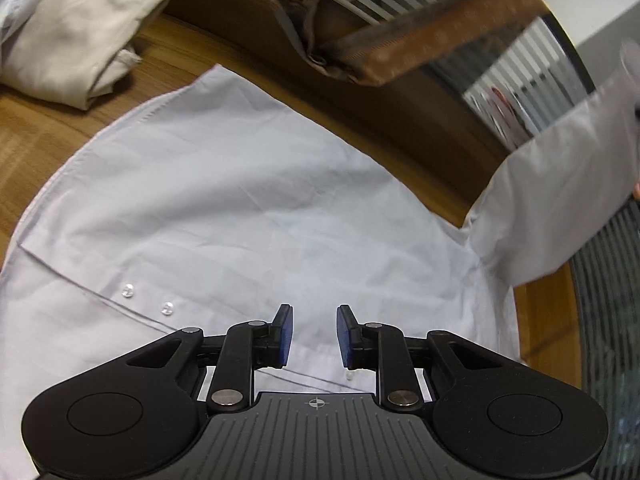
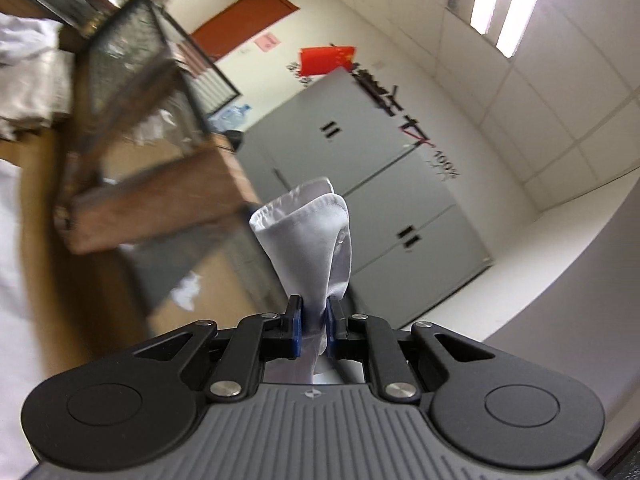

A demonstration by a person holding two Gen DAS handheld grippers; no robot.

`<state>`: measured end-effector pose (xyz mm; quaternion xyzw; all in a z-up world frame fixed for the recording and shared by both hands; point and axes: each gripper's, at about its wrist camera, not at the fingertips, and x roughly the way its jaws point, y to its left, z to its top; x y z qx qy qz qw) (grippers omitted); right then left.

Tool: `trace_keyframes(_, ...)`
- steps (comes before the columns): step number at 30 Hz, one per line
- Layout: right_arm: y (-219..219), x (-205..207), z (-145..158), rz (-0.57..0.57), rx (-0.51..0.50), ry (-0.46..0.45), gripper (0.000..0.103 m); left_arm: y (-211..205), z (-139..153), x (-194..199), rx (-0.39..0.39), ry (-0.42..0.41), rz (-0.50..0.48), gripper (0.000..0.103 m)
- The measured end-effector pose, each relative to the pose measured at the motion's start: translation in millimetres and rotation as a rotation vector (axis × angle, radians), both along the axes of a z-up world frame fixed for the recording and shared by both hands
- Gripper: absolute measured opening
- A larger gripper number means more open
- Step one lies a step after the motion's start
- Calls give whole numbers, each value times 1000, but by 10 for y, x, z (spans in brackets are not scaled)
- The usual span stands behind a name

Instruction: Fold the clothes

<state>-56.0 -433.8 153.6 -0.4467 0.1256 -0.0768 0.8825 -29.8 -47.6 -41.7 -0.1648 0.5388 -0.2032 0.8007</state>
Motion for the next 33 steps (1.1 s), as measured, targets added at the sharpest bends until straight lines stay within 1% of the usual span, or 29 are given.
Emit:
trace_keyframes(2,-221,239,133,-11,-12,-11,13,-76,2,5,10,-13,-32,27)
trace_keyframes(3,-323,376,182,-10,-1,-5,10,-115,2,12,17,-20,-47,29)
trace_keyframes(6,-700,660,314,-25,89,17,10,-216,-8,37,36,-34,-85,30)
trace_keyframes(8,-944,847,392,-36,147,33,10,-260,-35,51,41,-28,-98,31)
trace_keyframes(10,-1123,999,367,-53,193,65,11,-293,-75,69,44,-15,-108,33)
trace_keyframes(11,-1202,1069,353,-62,213,79,14,-303,-105,81,45,-3,-110,34)
trace_keyframes(13,-1273,1147,312,-97,223,87,25,-318,-152,108,49,16,-113,34)
trace_keyframes(14,-1314,1184,308,-116,230,83,36,-322,-170,119,53,22,-116,35)
trace_keyframes(15,-1346,1213,306,-129,238,79,42,-328,-180,130,57,24,-118,36)
trace_keyframes(16,-1378,1239,306,-142,245,75,43,-335,-186,143,62,26,-121,37)
trace_keyframes(17,-1413,1252,316,-160,254,67,46,-338,-185,150,68,23,-125,41)
trace_keyframes(18,-1444,1263,327,-178,263,59,52,-340,-181,156,74,19,-129,45)
trace_keyframes(19,-1459,1262,341,-194,273,49,55,-340,-176,157,81,12,-133,47)
trace_keyframes(20,-1480,1271,352,-210,286,38,61,-341,-170,155,89,5,-136,49)
trace_keyframes(21,-1509,1277,361,-225,300,28,66,-337,-166,151,95,0,-137,50)
trace_keyframes(23,-1564,1294,383,-253,324,10,66,-315,-165,149,101,-5,-127,54)
trace_keyframes(25,-1590,1270,416,-272,357,-2,66,-279,-162,149,106,-12,-107,55)
trace_keyframes(26,-1604,1255,435,-280,377,-7,67,-254,-157,151,108,-17,-94,55)
trace_keyframes(27,-1618,1229,458,-277,407,-8,69,-230,-151,152,111,-23,-80,58)
trace_keyframes(28,-1612,1197,479,-271,432,-6,71,-201,-142,156,115,-31,-67,59)
trace_keyframes(30,-1598,1105,524,-257,465,-1,79,-134,-123,164,126,-49,-44,59)
trace_keyframes(32,-1548,979,575,-238,504,13,80,-43,-97,189,147,-71,-31,59)
trace_keyframes(33,-1512,891,594,-225,541,26,80,4,-84,202,158,-82,-25,59)
